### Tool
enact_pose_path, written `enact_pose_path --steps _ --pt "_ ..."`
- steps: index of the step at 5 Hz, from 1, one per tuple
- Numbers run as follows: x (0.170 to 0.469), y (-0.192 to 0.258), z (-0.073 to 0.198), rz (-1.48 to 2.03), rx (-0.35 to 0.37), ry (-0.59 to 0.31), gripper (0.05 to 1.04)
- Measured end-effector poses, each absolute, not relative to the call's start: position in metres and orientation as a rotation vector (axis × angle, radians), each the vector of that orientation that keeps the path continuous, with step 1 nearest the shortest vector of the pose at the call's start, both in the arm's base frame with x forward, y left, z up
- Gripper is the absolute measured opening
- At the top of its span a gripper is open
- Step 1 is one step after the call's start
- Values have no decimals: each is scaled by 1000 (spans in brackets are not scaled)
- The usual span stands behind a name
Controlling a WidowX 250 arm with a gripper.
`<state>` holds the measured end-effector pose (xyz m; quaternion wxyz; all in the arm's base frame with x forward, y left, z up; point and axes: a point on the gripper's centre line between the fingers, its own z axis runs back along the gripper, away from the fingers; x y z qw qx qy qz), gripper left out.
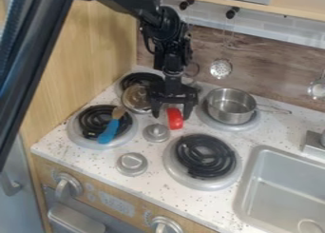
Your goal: Put the red object to the bottom right burner
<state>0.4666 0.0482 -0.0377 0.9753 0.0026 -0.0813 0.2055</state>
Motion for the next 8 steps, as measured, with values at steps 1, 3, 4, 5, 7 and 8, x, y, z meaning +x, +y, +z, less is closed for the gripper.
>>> enact_pose_path --steps 1,3,4,5,7,8 --pt "465 45 -41 417 -12 -156 639" --pt "461 45 -41 375 0 -161 546" --pt "450 33 -15 259 13 -192 546" --pt "427 9 -4 140 17 -174 546" --pt "408 -43 -4 -80 -1 -146 546" --pt "413 -48 -15 -106 -10 -113 546"
